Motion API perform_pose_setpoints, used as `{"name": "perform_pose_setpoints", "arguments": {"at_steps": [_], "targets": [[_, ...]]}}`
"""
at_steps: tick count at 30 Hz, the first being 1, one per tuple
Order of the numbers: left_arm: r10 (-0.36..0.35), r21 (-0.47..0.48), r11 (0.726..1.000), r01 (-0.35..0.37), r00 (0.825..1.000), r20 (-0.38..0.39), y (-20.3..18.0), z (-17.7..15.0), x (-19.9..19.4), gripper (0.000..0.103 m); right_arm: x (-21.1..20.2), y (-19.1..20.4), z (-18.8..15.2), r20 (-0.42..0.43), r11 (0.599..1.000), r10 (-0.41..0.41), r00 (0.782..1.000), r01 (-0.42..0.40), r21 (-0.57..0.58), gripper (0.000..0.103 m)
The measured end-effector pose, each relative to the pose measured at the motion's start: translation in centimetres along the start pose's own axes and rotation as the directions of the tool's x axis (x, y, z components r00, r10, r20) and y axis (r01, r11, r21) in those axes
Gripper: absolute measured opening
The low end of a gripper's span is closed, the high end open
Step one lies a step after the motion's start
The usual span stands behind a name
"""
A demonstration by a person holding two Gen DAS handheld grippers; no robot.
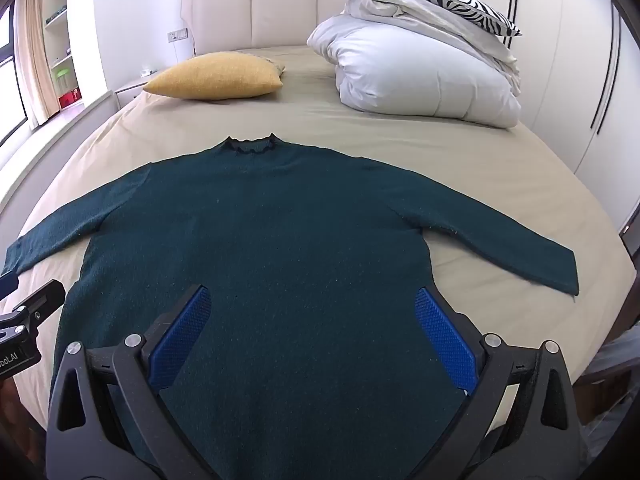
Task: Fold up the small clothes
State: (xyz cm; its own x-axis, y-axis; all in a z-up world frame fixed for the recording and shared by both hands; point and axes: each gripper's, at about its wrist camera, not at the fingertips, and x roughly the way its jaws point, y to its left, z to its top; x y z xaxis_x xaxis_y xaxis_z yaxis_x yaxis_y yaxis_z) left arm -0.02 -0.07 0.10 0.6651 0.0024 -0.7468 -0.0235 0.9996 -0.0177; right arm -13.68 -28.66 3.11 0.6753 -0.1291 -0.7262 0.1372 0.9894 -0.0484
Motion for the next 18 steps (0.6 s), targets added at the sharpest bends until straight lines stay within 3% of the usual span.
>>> {"name": "perform_pose_setpoints", "arguments": {"at_steps": [18], "targets": [[-0.021,-0.018,1.0,0.021,1.0,0.006,-0.04,0.24,-0.53,0.103,-0.13,-0.11,0.05,-0.007,1.0,0.002,1.0,-0.002,-0.001,0.103]]}}
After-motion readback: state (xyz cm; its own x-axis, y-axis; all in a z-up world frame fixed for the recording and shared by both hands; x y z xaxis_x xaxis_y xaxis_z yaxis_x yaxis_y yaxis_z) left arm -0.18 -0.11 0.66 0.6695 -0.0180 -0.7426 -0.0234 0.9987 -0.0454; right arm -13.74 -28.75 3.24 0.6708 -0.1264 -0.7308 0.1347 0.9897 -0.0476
